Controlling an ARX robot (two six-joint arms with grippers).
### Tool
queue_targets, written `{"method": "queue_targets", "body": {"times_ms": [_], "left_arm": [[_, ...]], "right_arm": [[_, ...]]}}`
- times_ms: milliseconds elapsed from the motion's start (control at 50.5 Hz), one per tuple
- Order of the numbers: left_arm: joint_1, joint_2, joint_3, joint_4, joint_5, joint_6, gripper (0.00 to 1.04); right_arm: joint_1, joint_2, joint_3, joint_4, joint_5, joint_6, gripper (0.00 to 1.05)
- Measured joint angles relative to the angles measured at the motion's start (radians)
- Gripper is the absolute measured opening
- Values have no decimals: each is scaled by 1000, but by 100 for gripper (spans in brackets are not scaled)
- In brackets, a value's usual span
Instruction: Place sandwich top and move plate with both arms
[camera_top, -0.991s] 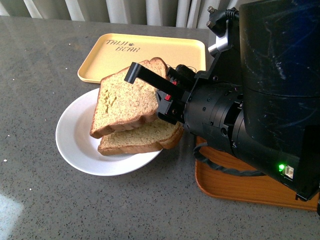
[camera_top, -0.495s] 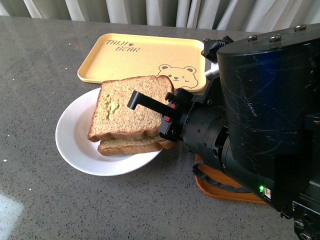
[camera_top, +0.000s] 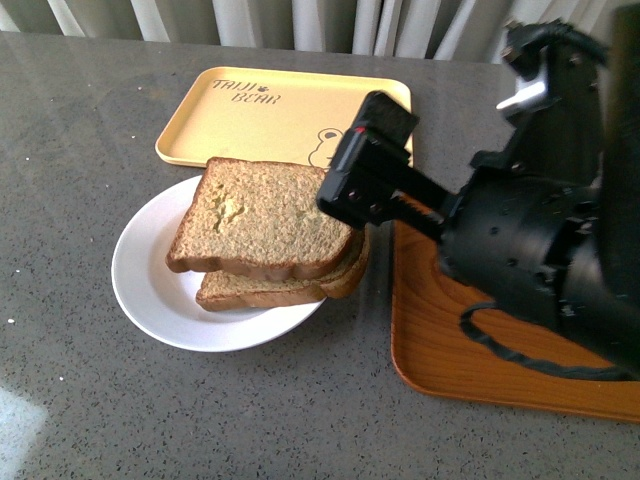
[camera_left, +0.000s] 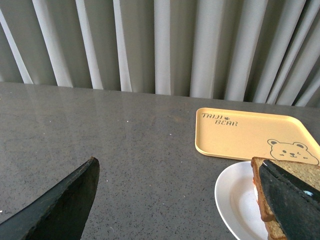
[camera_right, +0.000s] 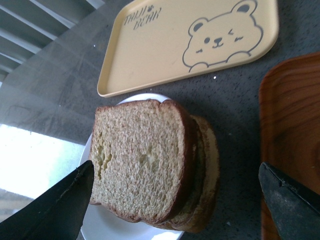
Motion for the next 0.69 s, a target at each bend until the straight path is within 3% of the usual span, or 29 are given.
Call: {"method": "queue_targets", "body": {"times_ms": [158, 317, 357, 396, 456, 555, 693], "left_arm": [[0, 0, 0, 0, 0, 0, 96], [0, 0, 0, 0, 0, 0, 96], [0, 0, 0, 0, 0, 0, 96], [0, 0, 0, 0, 0, 0, 96], [0, 0, 0, 0, 2, 0, 96], [0, 0, 0, 0, 0, 0, 96], [0, 0, 0, 0, 0, 0, 96]], "right_arm": [[-74, -189, -72, -83, -37, -73, 96], [-211, -476, -145, -222, -130, -168, 96], [-215, -496, -163, -180, -64, -224, 93], [-223, -517, -200, -59, 53, -310, 86], [-239, -539, -246, 55, 145, -455, 77], [-291, -609, -319, 90, 148, -637, 60], [-357, -734, -395, 39, 75, -728, 31]]}}
